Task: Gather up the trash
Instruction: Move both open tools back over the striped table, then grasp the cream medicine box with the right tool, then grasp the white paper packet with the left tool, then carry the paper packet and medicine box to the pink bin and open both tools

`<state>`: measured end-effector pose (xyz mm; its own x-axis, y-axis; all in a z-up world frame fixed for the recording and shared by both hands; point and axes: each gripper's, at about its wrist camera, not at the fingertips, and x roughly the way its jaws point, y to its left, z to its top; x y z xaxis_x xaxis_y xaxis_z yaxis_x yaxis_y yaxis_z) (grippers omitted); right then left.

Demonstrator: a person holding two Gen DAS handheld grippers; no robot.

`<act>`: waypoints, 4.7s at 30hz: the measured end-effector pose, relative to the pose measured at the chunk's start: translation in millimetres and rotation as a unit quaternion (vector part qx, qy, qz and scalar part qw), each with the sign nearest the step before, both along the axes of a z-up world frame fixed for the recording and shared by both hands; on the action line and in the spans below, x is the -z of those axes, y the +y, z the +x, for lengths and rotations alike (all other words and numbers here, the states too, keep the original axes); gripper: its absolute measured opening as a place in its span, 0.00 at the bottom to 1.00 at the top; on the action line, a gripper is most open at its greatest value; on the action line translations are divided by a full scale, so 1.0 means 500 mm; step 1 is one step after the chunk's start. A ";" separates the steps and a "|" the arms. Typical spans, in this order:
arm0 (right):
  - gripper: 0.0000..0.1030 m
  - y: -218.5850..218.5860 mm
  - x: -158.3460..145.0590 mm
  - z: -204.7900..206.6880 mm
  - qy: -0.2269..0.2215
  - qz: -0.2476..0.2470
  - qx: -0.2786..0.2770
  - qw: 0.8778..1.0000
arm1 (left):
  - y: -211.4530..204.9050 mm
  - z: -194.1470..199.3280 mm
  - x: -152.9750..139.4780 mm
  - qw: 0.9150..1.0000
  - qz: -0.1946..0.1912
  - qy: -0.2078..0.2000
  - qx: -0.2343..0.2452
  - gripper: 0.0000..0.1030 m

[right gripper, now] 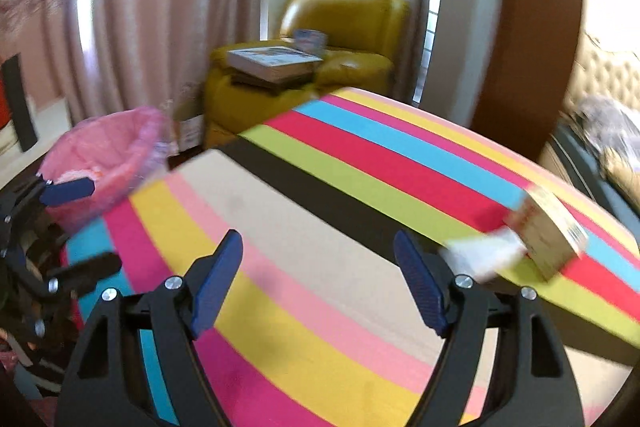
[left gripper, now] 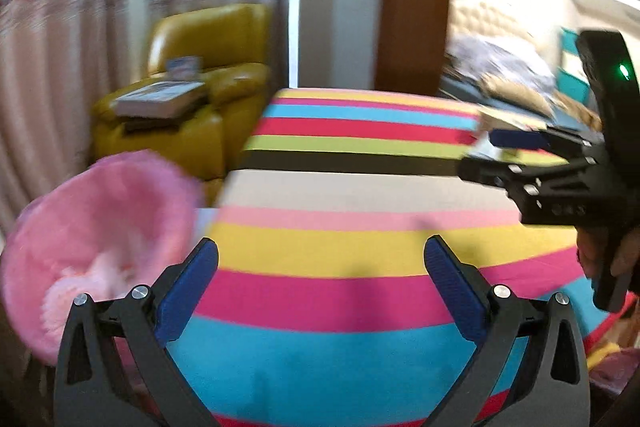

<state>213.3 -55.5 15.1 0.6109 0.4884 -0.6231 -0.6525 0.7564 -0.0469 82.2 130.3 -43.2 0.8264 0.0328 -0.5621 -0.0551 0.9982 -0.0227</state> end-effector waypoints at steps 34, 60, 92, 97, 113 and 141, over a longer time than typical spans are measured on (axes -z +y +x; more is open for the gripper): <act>0.89 -0.304 0.108 0.326 0.079 -0.069 0.177 0.979 | -0.246 0.229 0.081 0.988 -0.005 0.122 0.097 0.94; 0.52 -0.342 0.078 0.255 0.063 0.005 0.150 0.987 | -0.234 0.231 0.084 0.987 -0.017 0.132 0.093 0.94; 0.55 -0.417 0.058 0.152 0.036 0.040 0.225 0.973 | -0.307 0.348 0.069 0.978 0.086 0.144 0.127 0.94; 0.55 -0.444 0.063 0.154 0.050 0.070 0.240 0.967 | -0.334 0.413 0.061 0.975 0.095 0.131 0.150 0.92; 0.56 -0.416 0.066 0.144 0.037 0.041 0.233 0.971 | -0.375 0.364 0.046 0.987 0.029 0.093 0.130 0.41; 0.56 -0.354 -0.004 -0.053 -0.025 0.060 0.180 0.982 | -0.263 0.136 -0.022 0.996 -0.062 -0.007 0.068 0.41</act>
<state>187.0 -232.7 17.3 0.7851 0.3039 -0.5397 -0.3419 0.9392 0.0314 150.4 -1.0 -32.1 0.8261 -0.1489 -0.5435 0.0816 0.9859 -0.1461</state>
